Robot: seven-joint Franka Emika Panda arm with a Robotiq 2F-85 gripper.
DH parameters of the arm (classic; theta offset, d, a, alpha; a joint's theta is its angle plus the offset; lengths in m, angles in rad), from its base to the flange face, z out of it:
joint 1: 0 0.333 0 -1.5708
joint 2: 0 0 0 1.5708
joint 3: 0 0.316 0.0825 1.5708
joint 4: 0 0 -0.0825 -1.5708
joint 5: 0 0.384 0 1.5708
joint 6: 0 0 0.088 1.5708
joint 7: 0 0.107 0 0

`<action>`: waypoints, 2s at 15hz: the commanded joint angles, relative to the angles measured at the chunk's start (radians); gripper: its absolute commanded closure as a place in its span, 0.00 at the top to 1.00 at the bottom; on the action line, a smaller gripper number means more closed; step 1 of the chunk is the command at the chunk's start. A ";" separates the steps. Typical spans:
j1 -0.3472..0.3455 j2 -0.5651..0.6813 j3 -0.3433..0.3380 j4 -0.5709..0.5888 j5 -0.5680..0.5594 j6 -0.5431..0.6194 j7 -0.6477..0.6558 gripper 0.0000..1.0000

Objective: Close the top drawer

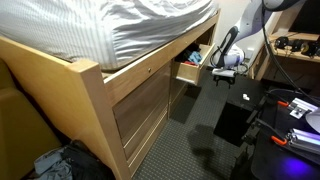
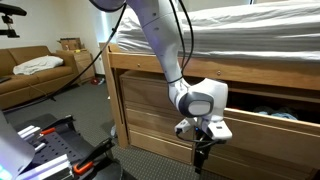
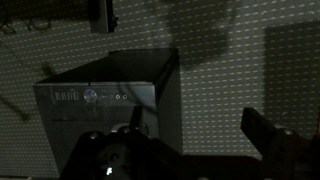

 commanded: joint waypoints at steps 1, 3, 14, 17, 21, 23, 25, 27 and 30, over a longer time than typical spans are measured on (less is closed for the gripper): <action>0.016 0.005 -0.019 -0.007 0.017 0.005 -0.008 1.00; 0.027 0.005 -0.031 -0.016 0.015 0.010 -0.004 1.00; -0.171 -0.152 0.296 -0.039 0.077 0.629 -0.145 1.00; -0.323 -0.114 0.495 0.052 0.047 0.640 -0.181 1.00; -0.512 -0.049 0.715 0.101 -0.006 0.634 -0.241 1.00; -0.455 -0.090 0.658 0.080 0.047 0.626 -0.245 1.00; -0.451 -0.090 0.650 0.081 0.052 0.626 -0.246 1.00; -0.368 -0.125 0.539 0.064 0.096 0.543 -0.230 1.00; -0.306 -0.133 0.432 0.069 0.131 0.337 -0.241 1.00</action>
